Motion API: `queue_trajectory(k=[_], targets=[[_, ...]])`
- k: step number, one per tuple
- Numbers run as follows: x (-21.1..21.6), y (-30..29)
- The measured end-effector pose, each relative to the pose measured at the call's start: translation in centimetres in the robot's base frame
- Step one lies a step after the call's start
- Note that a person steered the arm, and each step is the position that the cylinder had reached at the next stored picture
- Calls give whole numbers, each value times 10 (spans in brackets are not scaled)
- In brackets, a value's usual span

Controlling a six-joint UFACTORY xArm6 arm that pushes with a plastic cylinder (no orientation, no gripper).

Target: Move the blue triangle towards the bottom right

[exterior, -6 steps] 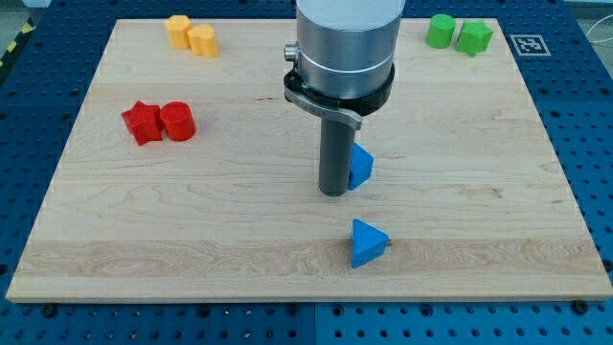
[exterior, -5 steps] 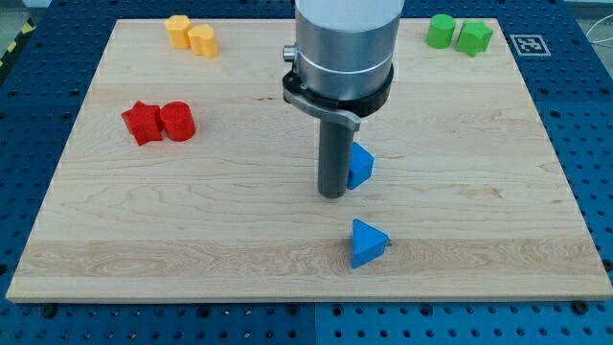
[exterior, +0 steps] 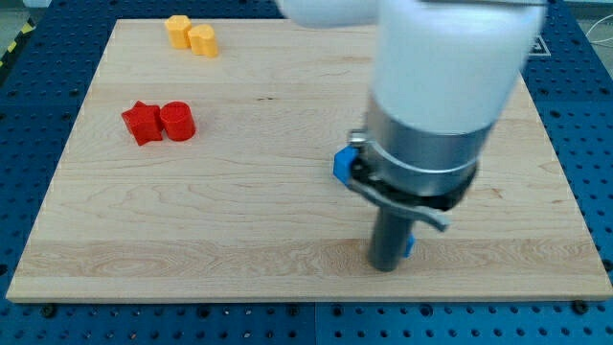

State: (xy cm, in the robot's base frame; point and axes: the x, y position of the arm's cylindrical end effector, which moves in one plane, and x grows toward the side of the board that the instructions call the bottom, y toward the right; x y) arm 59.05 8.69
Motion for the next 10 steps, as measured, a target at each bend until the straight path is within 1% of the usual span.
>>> queue_trajectory(k=[1, 2, 3, 5, 6, 7, 8, 9, 10], targets=[[-16, 37], [-43, 61], [-57, 66], [-6, 66], [-4, 41], [-4, -8], [-8, -30], [-32, -31], [-51, -9]])
